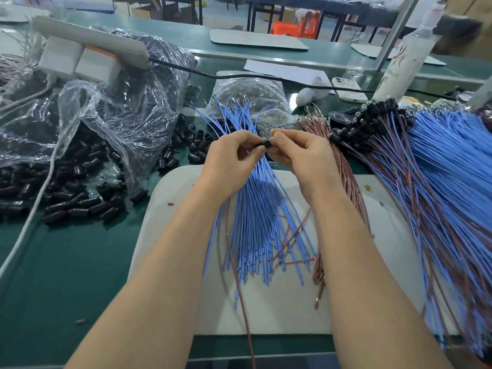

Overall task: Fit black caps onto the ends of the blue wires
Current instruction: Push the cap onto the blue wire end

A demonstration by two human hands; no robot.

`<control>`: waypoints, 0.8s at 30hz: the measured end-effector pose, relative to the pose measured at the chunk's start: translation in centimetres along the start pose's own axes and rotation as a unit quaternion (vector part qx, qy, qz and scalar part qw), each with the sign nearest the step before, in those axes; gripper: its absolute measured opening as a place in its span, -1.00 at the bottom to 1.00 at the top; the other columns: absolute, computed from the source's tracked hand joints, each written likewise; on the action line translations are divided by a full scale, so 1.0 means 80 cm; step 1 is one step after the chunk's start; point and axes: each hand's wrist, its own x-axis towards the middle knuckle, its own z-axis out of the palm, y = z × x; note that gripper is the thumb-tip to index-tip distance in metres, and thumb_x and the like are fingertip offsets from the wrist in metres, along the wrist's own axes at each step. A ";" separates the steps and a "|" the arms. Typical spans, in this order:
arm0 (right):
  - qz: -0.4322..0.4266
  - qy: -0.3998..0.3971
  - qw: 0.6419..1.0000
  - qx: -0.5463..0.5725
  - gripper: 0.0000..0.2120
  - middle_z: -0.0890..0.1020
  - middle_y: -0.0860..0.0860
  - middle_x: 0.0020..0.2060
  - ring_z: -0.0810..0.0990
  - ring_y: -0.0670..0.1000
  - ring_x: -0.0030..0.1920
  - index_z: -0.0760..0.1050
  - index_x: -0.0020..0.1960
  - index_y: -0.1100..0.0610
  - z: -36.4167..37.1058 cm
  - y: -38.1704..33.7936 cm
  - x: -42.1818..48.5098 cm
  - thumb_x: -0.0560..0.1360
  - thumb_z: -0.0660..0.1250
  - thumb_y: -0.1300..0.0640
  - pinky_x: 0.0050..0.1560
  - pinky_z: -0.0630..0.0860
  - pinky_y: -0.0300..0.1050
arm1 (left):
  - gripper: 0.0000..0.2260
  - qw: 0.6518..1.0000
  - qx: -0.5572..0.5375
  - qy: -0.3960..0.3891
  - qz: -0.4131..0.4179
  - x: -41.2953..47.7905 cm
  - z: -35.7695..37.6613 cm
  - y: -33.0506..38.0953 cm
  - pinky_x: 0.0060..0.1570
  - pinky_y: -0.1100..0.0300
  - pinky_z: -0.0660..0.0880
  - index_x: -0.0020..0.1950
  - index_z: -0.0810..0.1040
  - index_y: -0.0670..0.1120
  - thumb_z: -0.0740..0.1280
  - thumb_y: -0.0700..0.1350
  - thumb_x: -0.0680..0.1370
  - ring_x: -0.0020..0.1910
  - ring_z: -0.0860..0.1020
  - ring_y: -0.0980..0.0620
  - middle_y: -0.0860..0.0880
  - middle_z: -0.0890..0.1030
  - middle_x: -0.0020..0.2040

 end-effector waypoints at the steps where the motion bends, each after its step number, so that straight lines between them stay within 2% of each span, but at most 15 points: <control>1: 0.010 0.006 1.000 0.011 -0.90 0.67 -0.05 -0.37 0.66 -0.09 -0.30 0.59 -0.13 0.14 0.000 0.001 0.001 0.52 0.34 0.28 -0.19 0.59 -0.27 | -0.88 1.000 0.002 0.001 0.002 0.000 0.001 0.000 -0.14 0.31 0.46 0.04 0.63 -0.14 0.35 -0.17 0.54 -0.17 0.57 0.00 -0.04 0.66 -0.14; 7: 0.062 0.002 0.996 0.069 -0.88 0.64 -0.05 -0.40 0.64 -0.14 -0.34 0.55 -0.19 0.18 0.008 0.006 0.000 0.53 0.33 0.29 -0.24 0.55 -0.34 | -0.91 1.000 0.023 0.008 0.005 0.000 0.000 -0.002 -0.25 0.49 0.36 -0.01 0.63 -0.13 0.36 -0.20 0.52 -0.30 0.49 0.18 0.00 0.63 -0.21; 10: 0.052 0.018 0.992 0.111 -0.92 0.66 -0.03 -0.30 0.63 -0.10 -0.26 0.56 -0.09 0.12 0.019 -0.004 -0.001 0.56 0.30 0.21 -0.17 0.56 -0.24 | -0.92 0.999 -0.007 0.032 0.000 0.002 -0.004 0.011 -0.14 0.38 0.46 -0.01 0.62 -0.10 0.36 -0.19 0.53 -0.20 0.58 0.07 0.01 0.65 -0.18; 12: 0.074 -0.040 0.986 0.147 -0.81 0.67 0.01 -0.13 0.63 -0.02 -0.10 0.54 0.13 0.09 0.028 -0.014 -0.007 0.60 0.22 0.07 0.01 0.57 -0.13 | -0.92 0.997 -0.036 0.064 -0.003 0.009 -0.010 0.030 -0.04 0.24 0.53 0.00 0.61 -0.07 0.36 -0.16 0.53 -0.14 0.61 0.09 0.05 0.66 -0.16; 13: 0.098 -0.086 0.978 0.164 -0.72 0.65 0.06 -0.08 0.62 0.03 -0.06 0.48 0.25 0.09 0.032 -0.022 -0.012 0.62 0.16 0.01 0.08 0.56 -0.06 | -0.93 0.995 -0.050 0.084 0.001 0.015 -0.013 0.044 -0.04 0.25 0.53 -0.01 0.61 -0.05 0.37 -0.15 0.53 -0.16 0.61 0.14 0.09 0.65 -0.18; 14: 0.118 -0.130 0.968 0.182 -0.66 0.65 0.12 -0.12 0.63 0.06 -0.09 0.43 0.31 0.12 0.033 -0.031 -0.019 0.64 0.10 -0.02 0.08 0.57 -0.03 | -0.95 0.992 -0.066 0.105 0.006 0.024 -0.019 0.059 -0.07 0.30 0.52 -0.03 0.60 -0.05 0.37 -0.14 0.53 -0.19 0.60 0.20 0.12 0.64 -0.19; 16: 0.131 -0.186 0.952 0.207 -0.68 0.59 0.10 -0.34 0.61 0.06 -0.30 0.46 0.20 0.18 0.023 -0.057 -0.031 0.66 0.05 0.03 -0.18 0.60 -0.10 | -0.94 0.982 -0.120 0.143 0.015 0.043 -0.030 0.094 -0.16 0.41 0.48 -0.03 0.61 -0.09 0.37 -0.13 0.54 -0.26 0.58 0.28 0.12 0.64 -0.22; 18: 0.102 -0.190 0.961 0.171 -0.74 0.44 -0.01 -0.49 0.48 -0.03 -0.48 0.50 0.09 0.19 -0.005 -0.086 -0.042 0.66 0.05 0.13 -0.45 0.46 -0.25 | -0.95 0.964 -0.210 0.165 0.016 0.062 -0.035 0.129 -0.20 0.41 0.45 -0.07 0.58 -0.08 0.35 -0.13 0.55 -0.31 0.55 0.28 0.07 0.65 -0.21; 20: 0.046 -0.167 0.980 0.094 -0.79 0.37 -0.06 -0.51 0.34 -0.10 -0.56 0.48 0.08 0.16 -0.045 -0.117 -0.054 0.65 0.07 0.20 -0.57 0.27 -0.33 | -0.92 0.929 -0.322 0.184 0.018 0.076 -0.026 0.163 -0.22 0.33 0.46 -0.14 0.55 -0.09 0.34 -0.16 0.56 -0.36 0.51 0.19 0.02 0.64 -0.26; 22: -0.002 -0.103 0.994 -0.024 -0.83 0.44 -0.08 -0.53 0.28 -0.15 -0.61 0.48 0.04 0.07 -0.090 -0.145 -0.068 0.64 0.12 0.20 -0.62 0.20 -0.37 | -0.89 0.887 -0.416 0.199 0.019 0.086 0.000 0.193 -0.29 0.28 0.48 -0.17 0.53 -0.15 0.33 -0.22 0.56 -0.42 0.48 0.15 0.01 0.60 -0.37; 24: -0.033 0.005 0.984 -0.178 -0.89 0.54 -0.06 -0.52 0.32 -0.17 -0.63 0.45 -0.04 0.00 -0.131 -0.160 -0.077 0.62 0.18 0.15 -0.61 0.22 -0.37 | -0.93 0.876 -0.443 0.190 0.014 0.098 0.037 0.213 -0.34 0.28 0.50 -0.14 0.51 -0.17 0.34 -0.24 0.55 -0.46 0.50 0.14 0.03 0.57 -0.44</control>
